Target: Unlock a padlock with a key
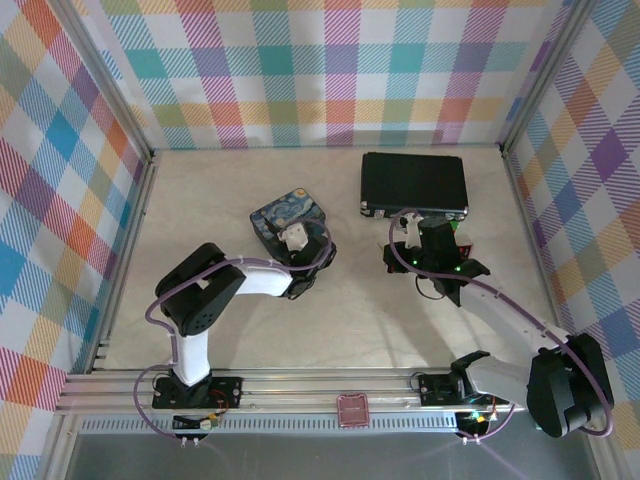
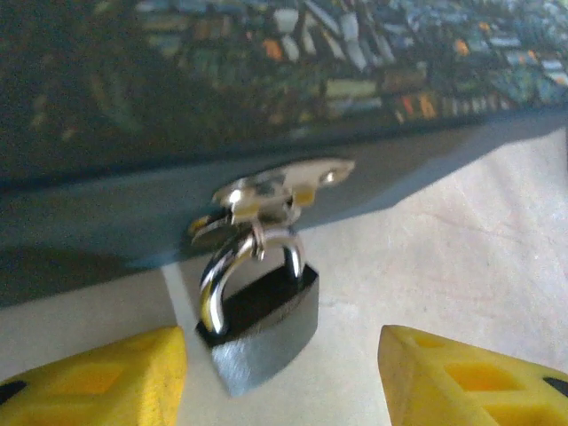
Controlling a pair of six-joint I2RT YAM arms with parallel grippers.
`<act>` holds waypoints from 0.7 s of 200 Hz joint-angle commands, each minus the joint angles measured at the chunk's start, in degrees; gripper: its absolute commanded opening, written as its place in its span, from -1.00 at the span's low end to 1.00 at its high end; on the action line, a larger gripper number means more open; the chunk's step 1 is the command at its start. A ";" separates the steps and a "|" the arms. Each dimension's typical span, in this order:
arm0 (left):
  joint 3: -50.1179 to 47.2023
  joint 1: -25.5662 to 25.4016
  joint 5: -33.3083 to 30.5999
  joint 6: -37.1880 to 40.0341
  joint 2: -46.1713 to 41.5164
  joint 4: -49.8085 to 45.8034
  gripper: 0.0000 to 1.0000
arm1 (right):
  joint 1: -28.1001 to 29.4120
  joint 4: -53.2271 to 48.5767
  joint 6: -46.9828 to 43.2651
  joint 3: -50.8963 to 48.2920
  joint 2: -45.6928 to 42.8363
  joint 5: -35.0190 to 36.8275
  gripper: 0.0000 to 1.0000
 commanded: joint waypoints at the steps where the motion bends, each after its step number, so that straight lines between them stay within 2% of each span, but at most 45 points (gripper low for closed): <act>1: 1.41 2.25 0.43 2.49 3.56 3.08 0.17 | -0.22 1.61 -0.53 -0.48 -0.92 -0.20 -1.00; 37: 3.46 3.41 -0.58 5.90 5.80 2.28 0.04 | -0.22 1.32 -0.84 -0.01 -0.24 -0.47 -1.00; 57: 3.28 4.09 -0.27 8.12 6.16 3.48 -0.11 | -0.20 0.89 -1.16 0.32 0.04 -0.47 -1.00; 76: 3.25 4.82 1.58 9.70 6.84 4.61 -0.29 | -0.21 0.27 -1.19 0.71 0.27 -0.65 -1.00; 103: 1.62 5.51 3.82 10.50 7.20 7.76 -0.37 | -0.22 -1.46 -1.51 1.71 -0.04 -1.63 -1.00; 127: -0.17 5.95 5.98 9.75 5.86 8.94 -0.61 | -0.22 -1.00 -1.10 1.33 0.83 -2.50 -1.00; 140: -1.06 6.05 6.90 9.42 4.35 8.98 -0.67 | -0.22 -0.60 -0.77 1.36 2.03 -2.97 -1.00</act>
